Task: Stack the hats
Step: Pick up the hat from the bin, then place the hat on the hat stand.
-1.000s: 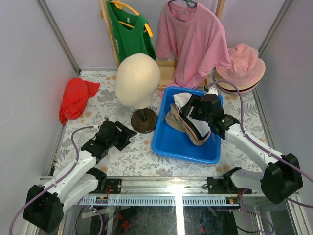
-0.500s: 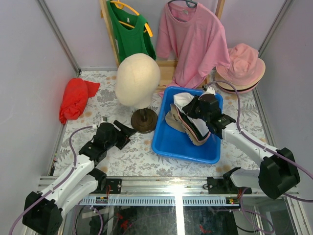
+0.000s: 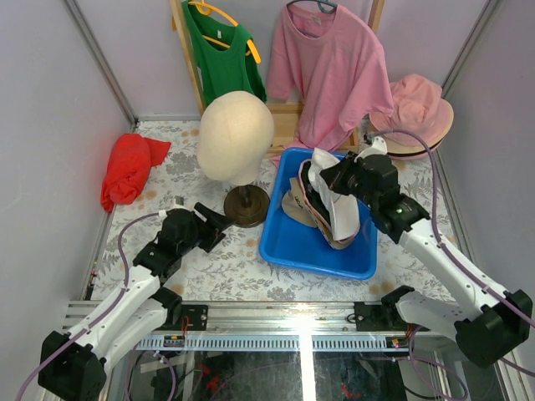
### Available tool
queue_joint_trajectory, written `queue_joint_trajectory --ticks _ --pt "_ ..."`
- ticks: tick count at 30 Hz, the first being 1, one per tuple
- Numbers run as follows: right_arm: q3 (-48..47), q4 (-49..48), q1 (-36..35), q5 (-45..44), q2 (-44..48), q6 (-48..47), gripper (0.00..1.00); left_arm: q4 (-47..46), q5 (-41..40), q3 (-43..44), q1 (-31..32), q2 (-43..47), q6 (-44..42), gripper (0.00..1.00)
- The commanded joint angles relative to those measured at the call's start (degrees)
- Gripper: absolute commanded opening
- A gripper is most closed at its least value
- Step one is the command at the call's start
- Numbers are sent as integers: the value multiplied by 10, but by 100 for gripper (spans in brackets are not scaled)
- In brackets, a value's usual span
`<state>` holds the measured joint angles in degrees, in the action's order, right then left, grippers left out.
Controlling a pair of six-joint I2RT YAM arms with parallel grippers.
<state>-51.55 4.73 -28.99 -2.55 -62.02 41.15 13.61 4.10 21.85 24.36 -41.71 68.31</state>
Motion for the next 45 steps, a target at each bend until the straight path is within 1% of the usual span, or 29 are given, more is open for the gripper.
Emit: queue_joint_trajectory --ticks 1,7,13,15,19,24,29,33,36,39,42,45 --pt "-76 6 -5 -11 37 -8 0 -66 39 29 2 8 -11 64" --pt "-157 12 -5 -8 37 -5 0 -104 89 55 3 14 -3 65" --pt "-250 -10 -5 -5 5 3 0 -142 150 106 3 1 6 68" --pt "-285 -21 -5 -5 -8 8 0 -171 171 119 3 -9 22 69" --pt "-349 -59 -5 12 -41 39 0 -258 202 140 5 -32 73 71" --pt "-410 -136 -5 37 -93 105 0 -350 220 190 16 -74 124 74" --pt "-491 -248 -7 72 -180 203 0 -411 209 254 32 -116 184 77" --pt "-565 -303 -23 75 -243 232 0 -438 199 316 43 -150 216 79" --pt "-613 -327 -36 70 -279 243 0 -438 183 352 52 -164 231 82" --pt "-653 -352 -48 64 -312 262 0 -457 151 360 60 -166 254 86" --pt "-690 -362 -63 53 -337 267 0 -476 128 366 69 -173 275 87" --pt "-719 -369 -77 39 -361 269 0 -466 102 380 84 -178 271 88"
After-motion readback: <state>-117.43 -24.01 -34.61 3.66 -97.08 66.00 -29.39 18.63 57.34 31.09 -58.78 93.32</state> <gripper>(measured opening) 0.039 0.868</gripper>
